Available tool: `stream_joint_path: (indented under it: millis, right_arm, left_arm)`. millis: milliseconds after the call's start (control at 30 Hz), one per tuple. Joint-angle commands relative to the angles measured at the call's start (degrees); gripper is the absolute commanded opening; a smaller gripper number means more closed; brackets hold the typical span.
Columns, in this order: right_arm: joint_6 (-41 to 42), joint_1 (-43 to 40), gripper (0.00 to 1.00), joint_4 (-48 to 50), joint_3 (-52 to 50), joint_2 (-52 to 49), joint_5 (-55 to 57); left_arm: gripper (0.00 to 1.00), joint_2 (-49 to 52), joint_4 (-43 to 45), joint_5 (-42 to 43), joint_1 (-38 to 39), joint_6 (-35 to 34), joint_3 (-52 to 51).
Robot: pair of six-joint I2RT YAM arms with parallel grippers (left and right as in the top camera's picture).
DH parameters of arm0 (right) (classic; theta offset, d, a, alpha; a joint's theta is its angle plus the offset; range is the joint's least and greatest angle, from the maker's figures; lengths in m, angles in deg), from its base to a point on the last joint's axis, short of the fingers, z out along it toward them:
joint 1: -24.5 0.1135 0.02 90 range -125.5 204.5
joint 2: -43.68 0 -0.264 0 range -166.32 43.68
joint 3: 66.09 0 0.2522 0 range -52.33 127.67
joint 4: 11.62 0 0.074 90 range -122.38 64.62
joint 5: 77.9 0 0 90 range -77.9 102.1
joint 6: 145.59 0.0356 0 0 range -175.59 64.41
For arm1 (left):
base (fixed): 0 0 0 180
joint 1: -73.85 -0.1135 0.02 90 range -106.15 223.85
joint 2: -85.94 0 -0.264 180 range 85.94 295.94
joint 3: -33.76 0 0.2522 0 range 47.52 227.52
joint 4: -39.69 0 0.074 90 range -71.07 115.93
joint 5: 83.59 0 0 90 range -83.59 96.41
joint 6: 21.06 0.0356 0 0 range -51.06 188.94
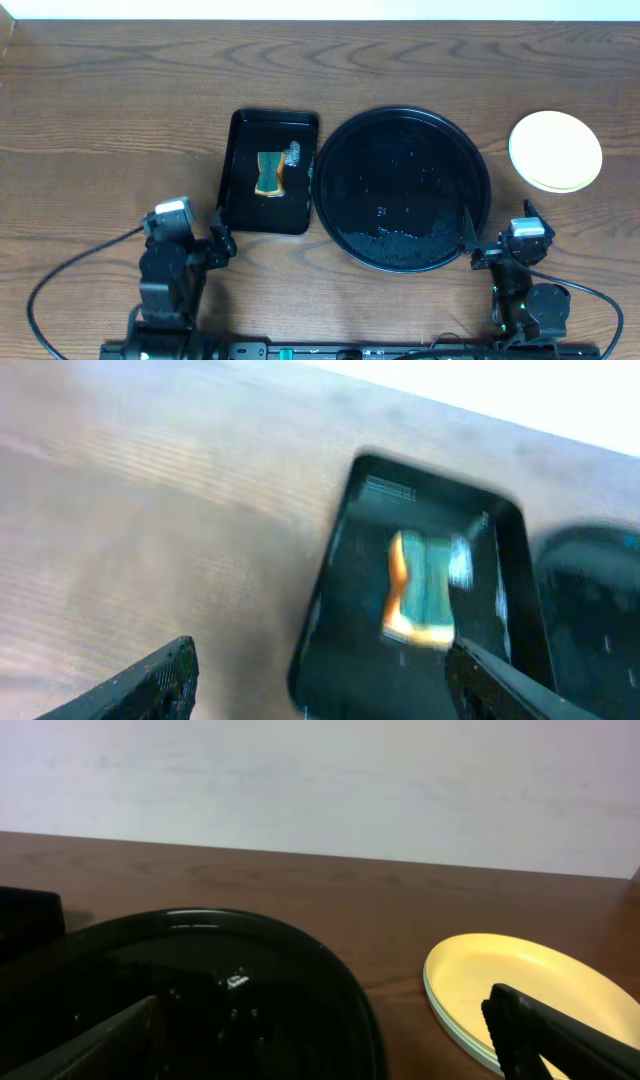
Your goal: Clean dirty plates on tray and stack at the side
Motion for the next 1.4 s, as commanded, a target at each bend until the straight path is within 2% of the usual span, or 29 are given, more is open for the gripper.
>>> stream_joint_path:
  millis: [0, 133, 267, 433, 533, 1367]
  right_arm:
    - [-0.5, 0.48, 0.99, -0.24, -0.07, 0.35, -0.24]
    - [-0.5, 0.48, 0.99, -0.24, -0.07, 0.35, -0.24]
    - [-0.5, 0.48, 0.99, -0.24, -0.07, 0.35, -0.24]
    - [-0.5, 0.48, 0.99, -0.24, -0.07, 0.35, -0.24]
    - [-0.5, 0.48, 0.99, -0.24, -0.07, 0.35, -0.24]
    - [-0.5, 0.48, 0.99, -0.24, -0.07, 0.35, -0.24]
  left_arm:
    - [0.8, -6.12, 5.77, 1.03, -1.88, -0.48, -6.34]
    - [0.8, -11.74, 15.39, 1.01, -2.91, 0.55, -12.9]
    - [0.8, -16.37, 24.17, 1.07, -2.99, 5.55, -18.01]
    - [0.8, -17.84, 22.86, 2.29, -2.99, 12.76, -17.97]
    - [0.8, -17.84, 17.14, 2.29, -2.99, 11.67, -17.97]
    - [0.8, -17.64, 17.0, 2.27, -2.99, 12.07, -17.97]
